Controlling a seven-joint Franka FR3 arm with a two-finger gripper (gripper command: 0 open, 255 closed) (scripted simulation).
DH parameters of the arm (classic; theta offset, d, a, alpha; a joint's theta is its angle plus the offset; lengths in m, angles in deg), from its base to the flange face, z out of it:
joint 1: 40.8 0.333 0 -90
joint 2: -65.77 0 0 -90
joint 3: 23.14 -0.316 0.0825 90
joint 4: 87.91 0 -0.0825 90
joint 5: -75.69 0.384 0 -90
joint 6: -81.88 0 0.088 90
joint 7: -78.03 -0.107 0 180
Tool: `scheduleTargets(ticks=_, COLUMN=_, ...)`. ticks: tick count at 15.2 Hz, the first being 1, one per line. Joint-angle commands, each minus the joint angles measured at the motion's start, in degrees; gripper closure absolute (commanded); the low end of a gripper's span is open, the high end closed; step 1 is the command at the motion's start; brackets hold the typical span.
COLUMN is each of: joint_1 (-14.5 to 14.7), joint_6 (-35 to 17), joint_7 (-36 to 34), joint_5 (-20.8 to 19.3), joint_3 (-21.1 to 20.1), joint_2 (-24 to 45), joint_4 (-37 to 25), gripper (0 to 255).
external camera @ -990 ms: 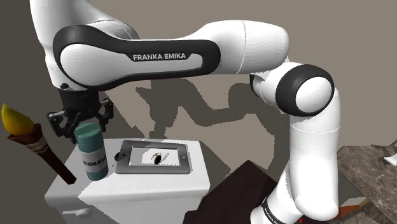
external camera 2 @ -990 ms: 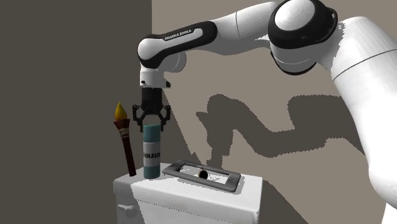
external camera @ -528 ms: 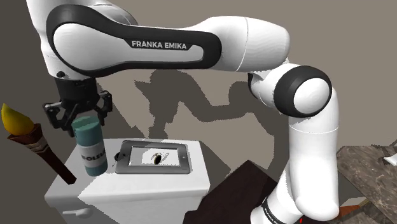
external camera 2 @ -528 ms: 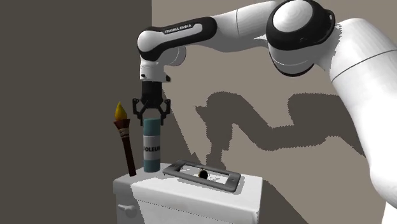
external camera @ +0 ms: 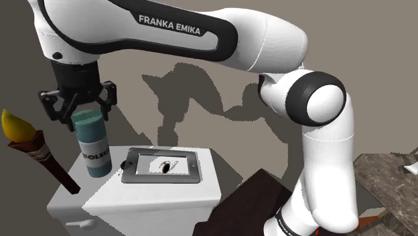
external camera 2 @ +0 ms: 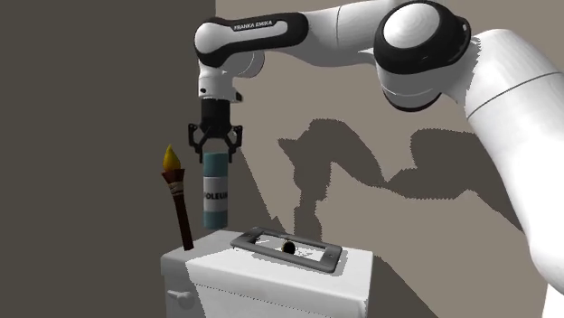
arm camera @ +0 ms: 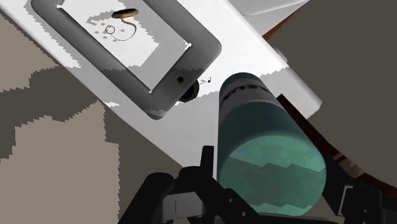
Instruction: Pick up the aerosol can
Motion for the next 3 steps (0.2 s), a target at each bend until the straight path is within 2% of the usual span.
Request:
scheduleTargets(ticks=1, joint_1=0.8, joint_6=2.3, joint_7=0.1, joint_5=-0.4, joint_3=0.1, joint_2=0.9, joint_4=-3.2, gripper=255)
scheduleTargets(ticks=3, joint_1=0.9, joint_6=2.5, joint_7=0.1, joint_5=-0.4, joint_3=0.1, joint_2=0.9, joint_4=-3.4, gripper=255)
